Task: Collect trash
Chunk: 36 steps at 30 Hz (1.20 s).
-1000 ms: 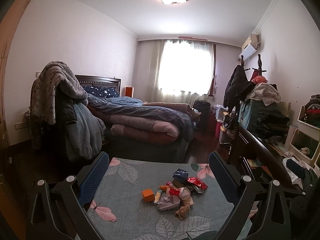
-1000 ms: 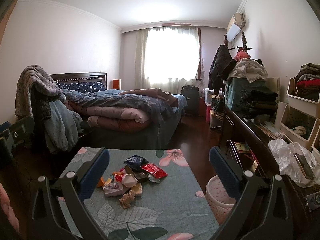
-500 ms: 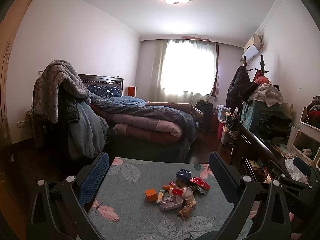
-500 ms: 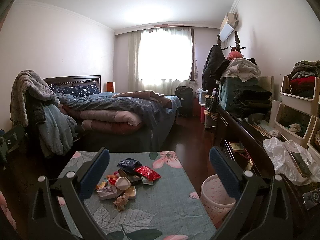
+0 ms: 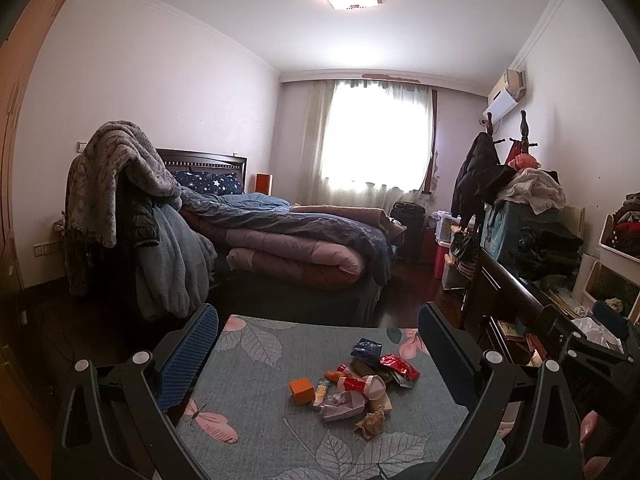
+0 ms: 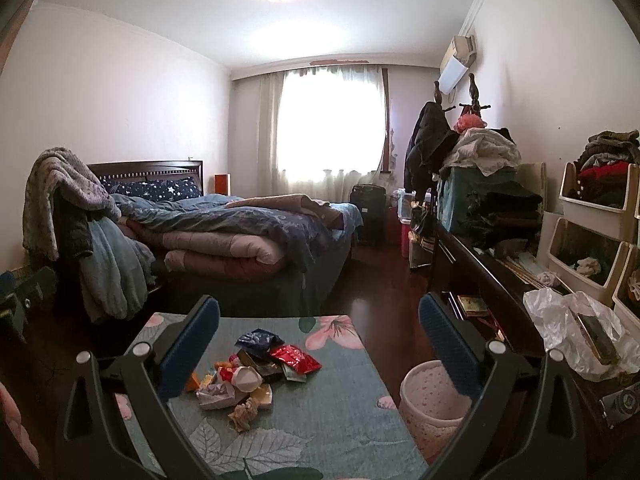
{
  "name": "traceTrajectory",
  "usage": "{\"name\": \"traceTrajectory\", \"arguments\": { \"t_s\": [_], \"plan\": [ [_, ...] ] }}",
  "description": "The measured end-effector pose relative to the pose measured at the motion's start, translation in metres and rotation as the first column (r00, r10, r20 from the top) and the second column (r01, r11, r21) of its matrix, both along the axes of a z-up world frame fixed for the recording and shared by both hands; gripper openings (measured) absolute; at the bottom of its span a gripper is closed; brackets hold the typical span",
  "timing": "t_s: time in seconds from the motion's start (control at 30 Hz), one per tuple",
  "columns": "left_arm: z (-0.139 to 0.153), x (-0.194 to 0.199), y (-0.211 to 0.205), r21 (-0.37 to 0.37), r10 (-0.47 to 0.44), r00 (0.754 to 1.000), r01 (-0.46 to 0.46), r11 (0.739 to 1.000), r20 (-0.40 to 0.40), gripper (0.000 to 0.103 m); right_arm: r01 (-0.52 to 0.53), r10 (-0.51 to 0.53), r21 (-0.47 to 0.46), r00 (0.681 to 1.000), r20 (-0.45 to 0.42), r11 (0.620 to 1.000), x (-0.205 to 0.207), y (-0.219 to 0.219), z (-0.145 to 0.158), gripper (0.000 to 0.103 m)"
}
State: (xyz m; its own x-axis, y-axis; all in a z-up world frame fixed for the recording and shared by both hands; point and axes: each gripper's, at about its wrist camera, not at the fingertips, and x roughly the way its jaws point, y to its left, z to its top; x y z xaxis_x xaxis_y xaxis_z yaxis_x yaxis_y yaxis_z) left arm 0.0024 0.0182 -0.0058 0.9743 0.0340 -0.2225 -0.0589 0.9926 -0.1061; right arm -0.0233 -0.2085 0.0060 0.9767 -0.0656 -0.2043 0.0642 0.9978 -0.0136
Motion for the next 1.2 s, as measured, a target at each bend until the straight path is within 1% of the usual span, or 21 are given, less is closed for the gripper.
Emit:
{"name": "traceTrajectory", "arguments": {
  "t_s": [0.63,0.83,1.0,1.13,1.2],
  "plan": [
    [-0.003,-0.001,0.0,-0.001,0.0,1.0,0.0,1.0,-0.002,0.099,-0.006,0.006,0.003,1.0,-0.019,1.0,0.002,-0.003,-0.002,0.1],
    [-0.006,-0.002,-0.002,0.001,0.003,1.0,-0.003,1.0,-0.008,0.099,-0.012,0.012,0.003,1.0,-0.026,1.0,0.005,-0.003,-0.006,0.1],
    [-0.008,-0.002,-0.001,0.0,0.004,1.0,-0.004,1.0,-0.01,0.099,-0.011,0.011,0.005,0.999,-0.043,1.0,0.015,-0.006,-0.015,0.1],
    [-0.021,0.012,0.001,-0.001,0.007,0.999,-0.007,1.0,-0.046,0.099,-0.011,0.011,0.007,0.997,-0.082,1.0,0.033,-0.006,-0.029,0.1],
    [-0.033,0.028,0.002,-0.013,0.003,0.996,-0.004,1.0,-0.086,0.099,-0.015,0.015,0.004,0.993,-0.12,1.0,0.047,-0.006,-0.042,0.1]
  ]
}}
